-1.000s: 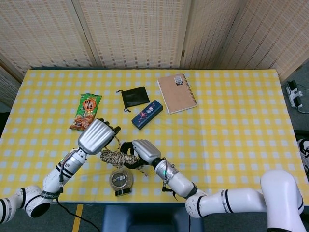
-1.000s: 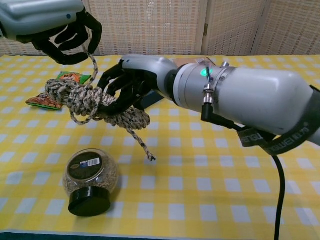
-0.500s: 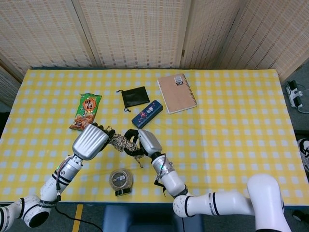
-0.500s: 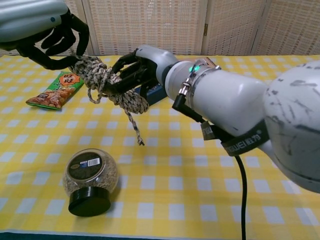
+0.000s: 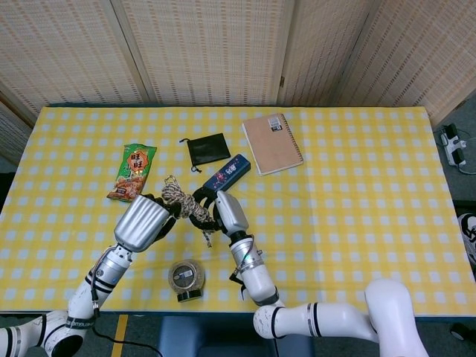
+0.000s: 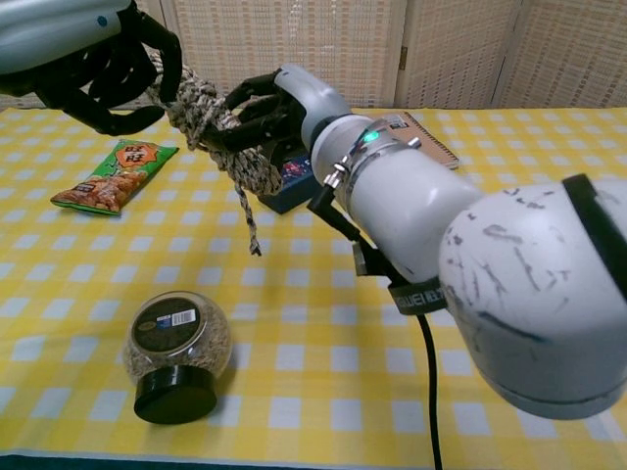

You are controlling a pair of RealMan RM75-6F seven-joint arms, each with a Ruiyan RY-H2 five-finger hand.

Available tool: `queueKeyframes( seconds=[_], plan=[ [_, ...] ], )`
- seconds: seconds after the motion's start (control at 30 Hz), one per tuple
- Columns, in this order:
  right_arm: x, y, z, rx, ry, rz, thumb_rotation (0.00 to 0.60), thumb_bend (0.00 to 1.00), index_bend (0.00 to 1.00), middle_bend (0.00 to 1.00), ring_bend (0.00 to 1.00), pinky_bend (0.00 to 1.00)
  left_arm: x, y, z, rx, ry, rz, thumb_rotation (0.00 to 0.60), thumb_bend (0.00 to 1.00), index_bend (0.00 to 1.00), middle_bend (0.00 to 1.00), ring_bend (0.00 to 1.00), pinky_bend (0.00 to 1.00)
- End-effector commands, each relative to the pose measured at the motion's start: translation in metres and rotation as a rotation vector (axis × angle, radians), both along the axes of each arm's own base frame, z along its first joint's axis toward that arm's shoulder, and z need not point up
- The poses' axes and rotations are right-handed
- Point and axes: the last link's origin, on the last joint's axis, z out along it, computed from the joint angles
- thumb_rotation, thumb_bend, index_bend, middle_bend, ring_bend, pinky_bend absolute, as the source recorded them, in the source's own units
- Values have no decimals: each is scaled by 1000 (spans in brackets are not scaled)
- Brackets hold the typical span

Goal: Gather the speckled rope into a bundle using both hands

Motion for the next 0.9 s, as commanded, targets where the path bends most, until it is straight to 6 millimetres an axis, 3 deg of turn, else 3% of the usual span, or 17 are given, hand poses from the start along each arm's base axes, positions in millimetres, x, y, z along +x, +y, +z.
queueKeyframes(
  seconds=[0.03,0.7,0.9],
  plan=[
    [-1,-1,1,-19,-41,-14,600,635,900,783,840,721,-1,0,-1,-9,-15,13,600,489,613,856,772,780],
    [-15,-8,29,-64,-83,70,600,635,899,784,842,721,-15,1,3,-62,-93,100,600,486,564,825,757,780],
    [-16,-10,30,-85,-65,79,600,635,899,784,844,721,-15,0,4,-57,-99,97,600,380,521,784,724,780]
  ],
)
